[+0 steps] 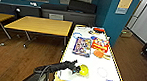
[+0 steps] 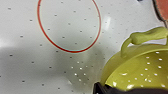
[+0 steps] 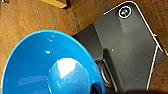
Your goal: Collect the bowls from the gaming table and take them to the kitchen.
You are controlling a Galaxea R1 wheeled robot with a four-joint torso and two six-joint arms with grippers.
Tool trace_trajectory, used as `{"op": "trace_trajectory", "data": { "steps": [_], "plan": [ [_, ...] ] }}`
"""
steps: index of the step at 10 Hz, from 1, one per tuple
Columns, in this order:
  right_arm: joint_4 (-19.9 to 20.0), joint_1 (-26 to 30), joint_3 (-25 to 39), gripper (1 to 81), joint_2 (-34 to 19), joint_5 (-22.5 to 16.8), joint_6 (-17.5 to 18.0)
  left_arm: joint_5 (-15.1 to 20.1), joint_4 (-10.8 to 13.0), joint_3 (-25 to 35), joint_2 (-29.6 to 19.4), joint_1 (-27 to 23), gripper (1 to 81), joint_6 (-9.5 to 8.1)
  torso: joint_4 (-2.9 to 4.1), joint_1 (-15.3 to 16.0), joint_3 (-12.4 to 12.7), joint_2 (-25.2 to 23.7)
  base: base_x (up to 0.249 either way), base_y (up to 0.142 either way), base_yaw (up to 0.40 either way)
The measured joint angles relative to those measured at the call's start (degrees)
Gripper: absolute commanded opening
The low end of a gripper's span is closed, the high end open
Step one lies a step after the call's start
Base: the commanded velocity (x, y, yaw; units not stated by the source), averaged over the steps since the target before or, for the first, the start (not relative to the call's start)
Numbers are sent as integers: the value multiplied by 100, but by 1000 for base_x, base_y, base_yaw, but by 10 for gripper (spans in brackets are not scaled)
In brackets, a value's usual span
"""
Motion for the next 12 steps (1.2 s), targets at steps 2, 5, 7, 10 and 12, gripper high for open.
{"op": "trace_trajectory", "data": {
  "steps": [2, 5, 7, 10, 12],
  "plan": [
    [0, -2, 33, 10, -59, -66, 0, 22, 0, 1133, -339, -221, 10, 0, 0, 0, 0, 0, 0, 0, 0],
    [0, -162, -11, 10, -129, -155, -1, 80, 110, 2951, -1367, -521, 10, 0, 0, 0, 0, 0, 0, 0, 0],
    [-6, -336, -17, 10, -297, -140, -4, 99, 262, 4195, -2328, -645, 10, 0, 0, 0, 0, 0, 0, 0, 0],
    [-12, -525, -9, 10, -466, -55, -48, 129, 706, 5606, -4187, -422, 10, 0, 0, 0, 0, 0, 0, 0, 0],
    [-119, -642, -5, 10, -471, 107, -50, -11, 1114, 6260, -5063, 334, 10, 0, 0, 0, 0, 0, 0, 0, 0]
  ]
}}
